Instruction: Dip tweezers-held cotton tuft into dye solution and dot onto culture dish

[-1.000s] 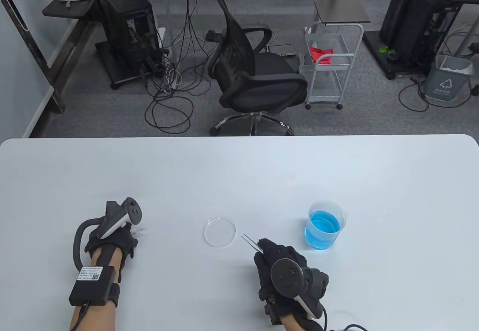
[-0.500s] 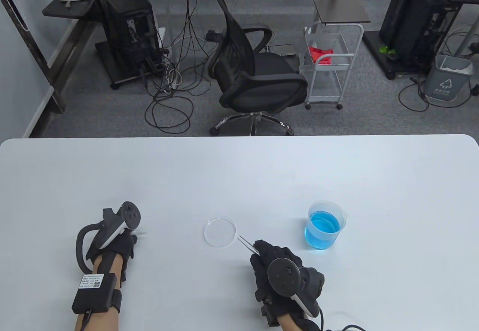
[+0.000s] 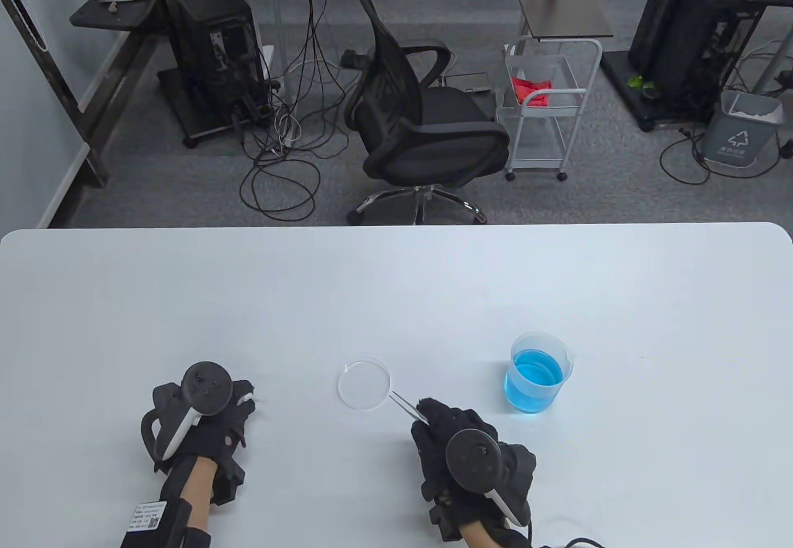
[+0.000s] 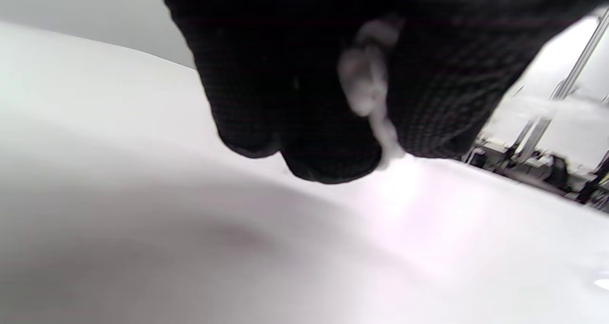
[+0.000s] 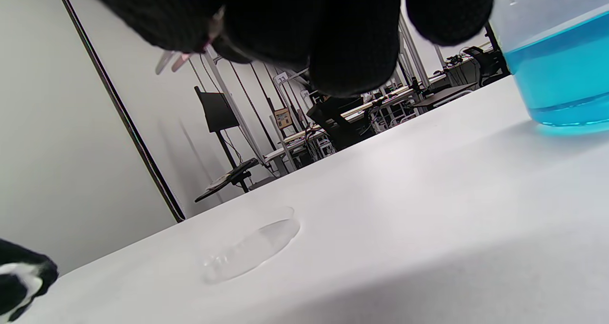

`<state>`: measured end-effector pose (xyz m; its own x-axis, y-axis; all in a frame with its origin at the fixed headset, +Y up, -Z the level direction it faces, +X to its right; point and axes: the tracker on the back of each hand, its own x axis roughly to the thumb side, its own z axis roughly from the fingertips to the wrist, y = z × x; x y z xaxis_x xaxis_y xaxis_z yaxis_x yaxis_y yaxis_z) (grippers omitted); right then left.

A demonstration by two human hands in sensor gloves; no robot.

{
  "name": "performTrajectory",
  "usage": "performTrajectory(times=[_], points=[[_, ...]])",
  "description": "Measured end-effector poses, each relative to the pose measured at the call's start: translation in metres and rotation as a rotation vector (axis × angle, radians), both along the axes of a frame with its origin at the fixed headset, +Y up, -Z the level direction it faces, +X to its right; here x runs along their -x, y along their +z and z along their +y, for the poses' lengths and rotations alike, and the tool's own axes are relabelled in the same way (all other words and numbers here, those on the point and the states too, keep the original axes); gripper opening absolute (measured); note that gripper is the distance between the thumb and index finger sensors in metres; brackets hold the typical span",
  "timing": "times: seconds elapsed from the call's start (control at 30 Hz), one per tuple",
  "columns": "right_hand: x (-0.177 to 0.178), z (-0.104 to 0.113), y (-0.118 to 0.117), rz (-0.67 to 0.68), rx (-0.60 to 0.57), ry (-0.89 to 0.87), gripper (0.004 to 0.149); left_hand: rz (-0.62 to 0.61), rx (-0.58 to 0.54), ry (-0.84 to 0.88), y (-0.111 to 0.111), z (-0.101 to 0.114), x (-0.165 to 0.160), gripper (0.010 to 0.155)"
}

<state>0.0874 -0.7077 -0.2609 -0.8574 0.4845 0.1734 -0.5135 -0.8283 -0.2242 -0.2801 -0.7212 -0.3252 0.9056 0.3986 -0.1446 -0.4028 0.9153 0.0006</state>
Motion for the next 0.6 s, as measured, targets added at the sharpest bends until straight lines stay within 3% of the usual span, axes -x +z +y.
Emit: performTrajectory(times=[0.33, 0.47, 0.53, 0.6], points=[[0.005, 0.009, 0.015, 0.079, -0.089, -0.036, 0.043, -0.135, -0.151, 0.156, 0.051, 0.031, -0.058, 0.044], [0.009, 0.009, 0.016, 0.156, -0.102, -0.032, 0.043, -0.149, -0.178, 0.239, 0.063, 0.028, -0.064, 0.044], [0.011, 0.008, 0.013, 0.271, -0.106, -0.041, 0.042, -0.172, -0.221, 0.198, 0.068, 0.023, -0.067, 0.044], [0.014, 0.006, 0.012, 0.291, -0.086, -0.039, 0.042, -0.181, -0.267, 0.148, 0.071, 0.018, -0.071, 0.044]])
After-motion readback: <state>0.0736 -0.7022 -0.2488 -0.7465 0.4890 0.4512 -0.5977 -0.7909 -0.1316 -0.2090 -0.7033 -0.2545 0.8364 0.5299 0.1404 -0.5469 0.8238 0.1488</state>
